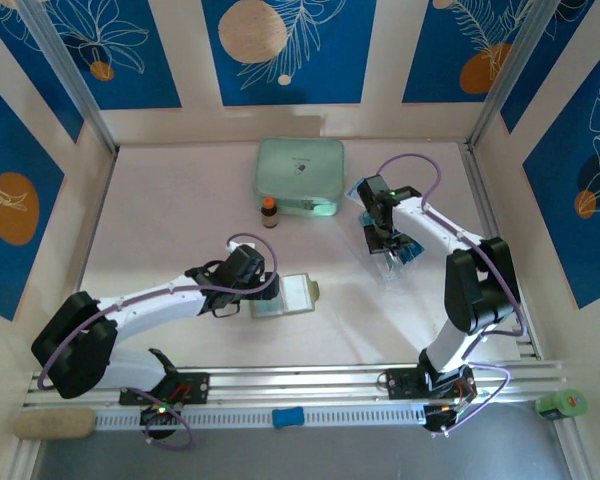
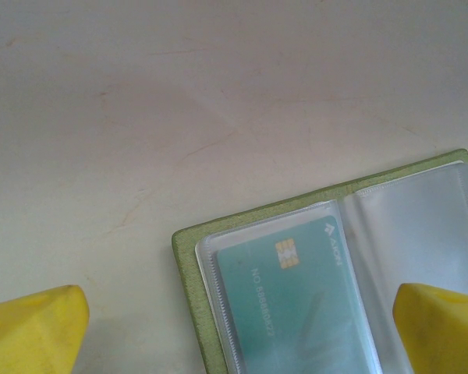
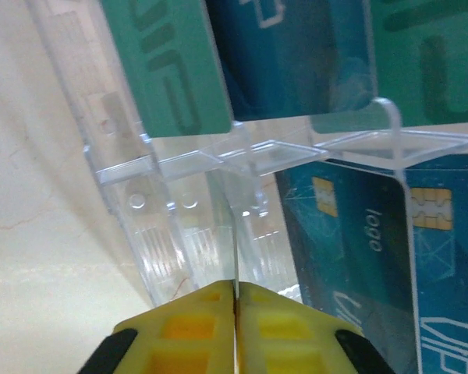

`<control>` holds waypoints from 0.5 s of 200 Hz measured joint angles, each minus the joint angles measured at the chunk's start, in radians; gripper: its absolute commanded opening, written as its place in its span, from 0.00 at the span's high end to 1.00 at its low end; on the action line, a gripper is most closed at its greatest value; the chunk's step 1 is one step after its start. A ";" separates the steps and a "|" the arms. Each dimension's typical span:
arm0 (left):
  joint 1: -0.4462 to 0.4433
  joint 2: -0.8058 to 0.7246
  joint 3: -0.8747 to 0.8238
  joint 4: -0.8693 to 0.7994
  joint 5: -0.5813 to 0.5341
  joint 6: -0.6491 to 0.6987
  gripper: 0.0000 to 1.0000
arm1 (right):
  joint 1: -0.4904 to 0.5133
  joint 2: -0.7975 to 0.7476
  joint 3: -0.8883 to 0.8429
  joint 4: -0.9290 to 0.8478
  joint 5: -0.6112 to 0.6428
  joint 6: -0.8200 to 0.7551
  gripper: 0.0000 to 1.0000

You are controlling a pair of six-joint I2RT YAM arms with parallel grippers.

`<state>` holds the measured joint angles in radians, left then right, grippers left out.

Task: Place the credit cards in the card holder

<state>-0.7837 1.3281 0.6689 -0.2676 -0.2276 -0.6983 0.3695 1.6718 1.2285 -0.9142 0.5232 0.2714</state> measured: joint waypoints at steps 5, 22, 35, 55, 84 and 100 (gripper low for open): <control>0.000 0.000 0.000 0.000 0.000 0.000 0.00 | 0.004 0.000 0.000 0.000 0.000 -0.006 0.98; 0.000 0.000 0.000 0.000 0.000 0.000 0.00 | 0.016 0.000 0.000 -0.003 0.001 -0.010 1.00; 0.000 0.000 0.000 0.000 0.000 0.000 0.00 | 0.026 -0.001 0.000 -0.011 0.001 -0.010 1.00; 0.000 0.000 0.000 -0.001 0.000 0.000 0.00 | 0.039 -0.009 0.003 -0.031 0.005 -0.010 1.00; 0.000 -0.003 0.000 -0.002 -0.001 0.001 0.00 | 0.061 -0.057 0.045 -0.075 0.009 -0.009 1.00; 0.000 -0.005 0.000 -0.003 -0.001 0.001 0.00 | 0.073 -0.098 0.070 -0.094 0.008 -0.006 1.00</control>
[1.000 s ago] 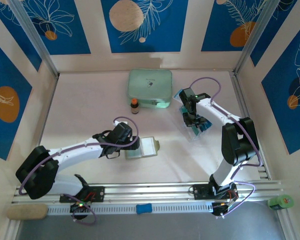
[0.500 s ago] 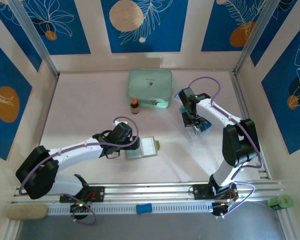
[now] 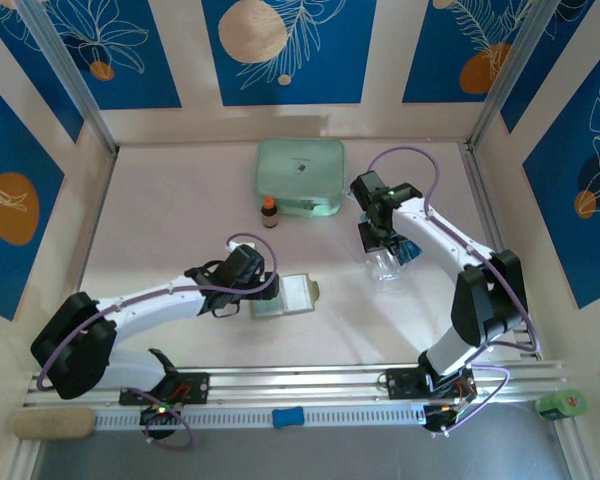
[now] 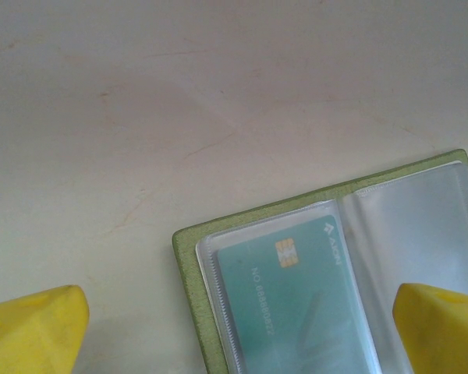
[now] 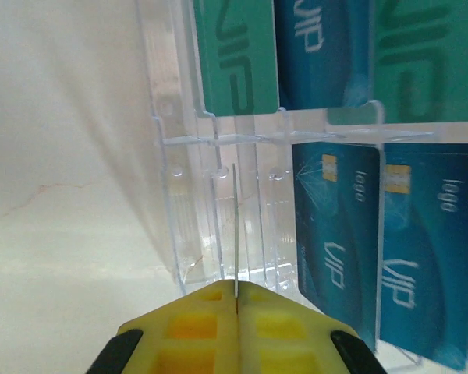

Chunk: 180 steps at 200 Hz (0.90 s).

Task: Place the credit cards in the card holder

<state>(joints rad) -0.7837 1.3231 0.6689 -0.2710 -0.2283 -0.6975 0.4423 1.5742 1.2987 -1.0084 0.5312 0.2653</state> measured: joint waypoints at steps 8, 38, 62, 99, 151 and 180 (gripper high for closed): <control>0.000 0.000 0.000 -0.002 0.000 0.000 0.00 | 0.006 -0.021 0.015 -0.008 -0.003 0.004 1.00; 0.000 0.000 0.000 -0.008 0.000 0.001 0.00 | 0.024 -0.093 0.036 0.000 -0.079 0.032 1.00; 0.000 0.002 0.000 -0.023 -0.001 0.009 0.00 | 0.033 -0.164 -0.022 0.109 -0.246 0.082 1.00; 0.000 0.014 0.000 -0.057 -0.013 0.019 0.00 | 0.042 -0.245 -0.274 0.459 -0.565 0.249 1.00; 0.000 0.047 0.000 -0.068 -0.020 0.019 0.00 | 0.129 -0.207 -0.556 0.971 -0.757 0.489 1.00; 0.000 0.065 0.000 -0.078 -0.034 0.018 0.00 | 0.163 -0.161 -0.635 1.173 -0.769 0.567 1.00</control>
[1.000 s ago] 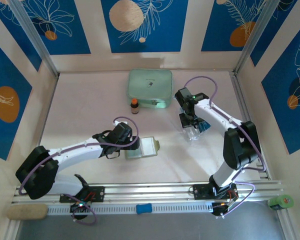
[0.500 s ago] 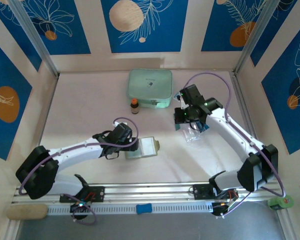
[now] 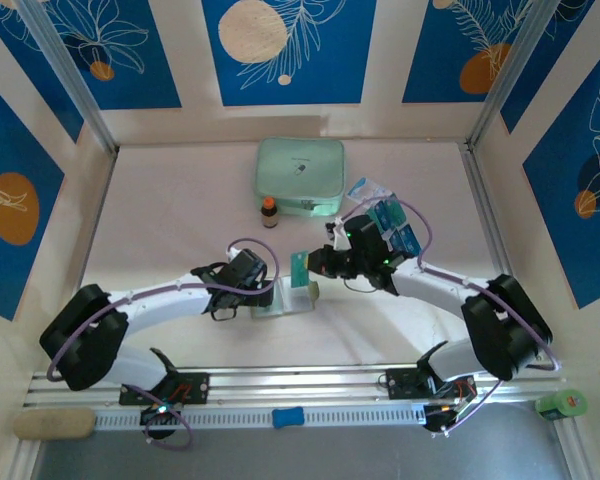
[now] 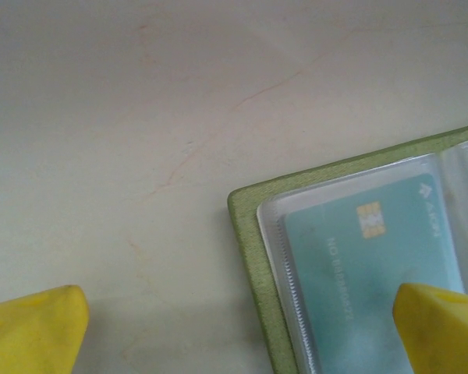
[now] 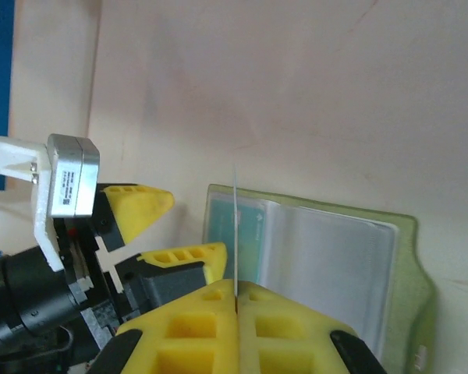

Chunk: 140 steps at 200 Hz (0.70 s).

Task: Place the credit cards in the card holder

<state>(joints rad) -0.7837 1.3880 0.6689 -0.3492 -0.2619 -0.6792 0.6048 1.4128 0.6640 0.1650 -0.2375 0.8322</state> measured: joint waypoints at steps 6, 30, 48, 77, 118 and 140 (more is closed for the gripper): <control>0.000 0.002 0.000 -0.003 -0.002 0.000 0.00 | 0.004 0.012 -0.012 0.032 0.000 0.011 1.00; 0.000 0.003 0.000 -0.015 -0.011 0.000 0.00 | 0.018 0.063 -0.051 0.136 0.001 0.044 1.00; 0.000 0.003 0.000 -0.026 -0.018 0.000 0.00 | 0.029 0.093 -0.069 0.193 0.002 0.061 1.00; 0.000 0.003 -0.002 -0.038 -0.029 0.000 0.00 | 0.047 0.129 -0.077 0.261 0.002 0.077 1.00; 0.000 0.004 -0.006 -0.060 -0.036 -0.003 0.00 | 0.064 0.169 -0.077 0.322 0.005 0.086 1.00; 0.000 0.008 -0.006 -0.064 -0.038 -0.003 0.00 | 0.069 0.188 -0.077 0.341 0.009 0.090 1.00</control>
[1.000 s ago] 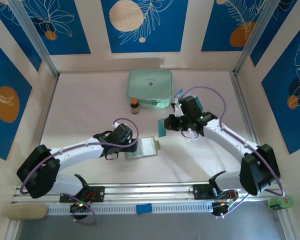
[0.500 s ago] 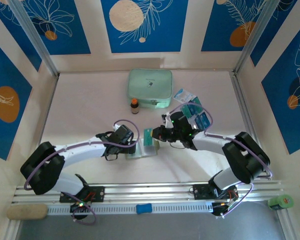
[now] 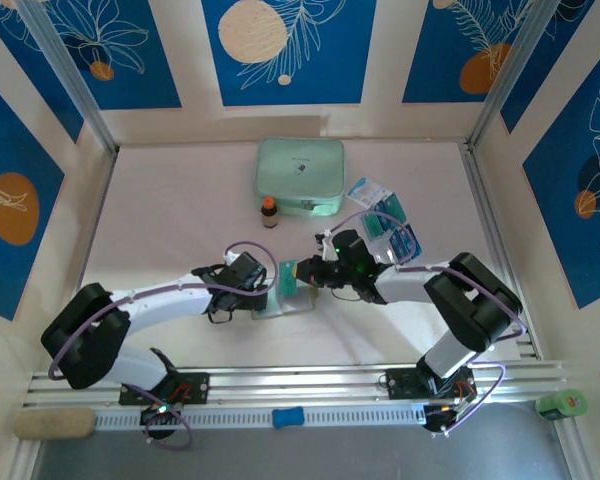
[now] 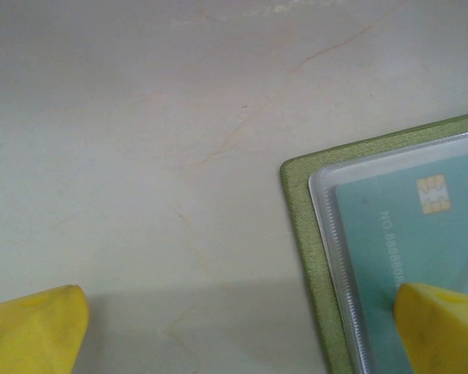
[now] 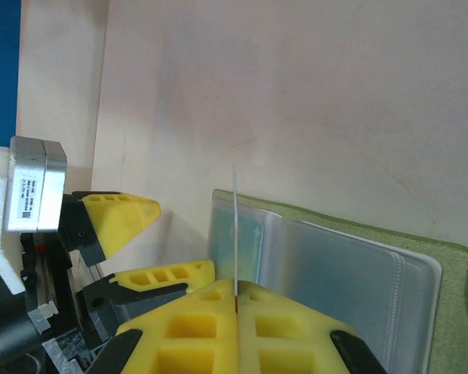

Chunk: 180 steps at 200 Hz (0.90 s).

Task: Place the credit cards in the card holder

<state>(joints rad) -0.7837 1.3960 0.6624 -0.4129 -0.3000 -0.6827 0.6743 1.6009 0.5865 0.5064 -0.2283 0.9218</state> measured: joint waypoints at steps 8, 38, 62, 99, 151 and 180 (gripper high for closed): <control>0.000 0.000 0.000 0.000 0.000 0.000 0.00 | 0.001 0.007 0.000 0.006 0.001 0.003 1.00; 0.000 0.000 0.000 0.000 0.000 0.000 0.00 | 0.005 0.035 0.000 0.016 0.005 0.004 1.00; 0.000 0.000 -0.002 0.000 0.000 0.000 0.00 | 0.009 0.049 0.000 0.026 0.003 0.007 1.00; 0.000 0.006 -0.003 0.003 0.000 0.000 0.00 | 0.014 0.071 0.000 0.038 0.003 0.014 1.00; 0.000 0.006 -0.011 0.012 0.000 -0.009 0.00 | 0.016 0.092 0.000 0.056 0.003 0.023 1.00; 0.000 0.006 -0.013 0.014 0.000 -0.016 0.00 | 0.013 0.087 0.000 0.054 0.003 0.023 1.00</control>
<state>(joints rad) -0.7841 1.4021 0.6491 -0.3985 -0.3004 -0.6987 0.6868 1.6878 0.5869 0.5606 -0.2253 0.9443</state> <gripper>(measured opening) 0.998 0.054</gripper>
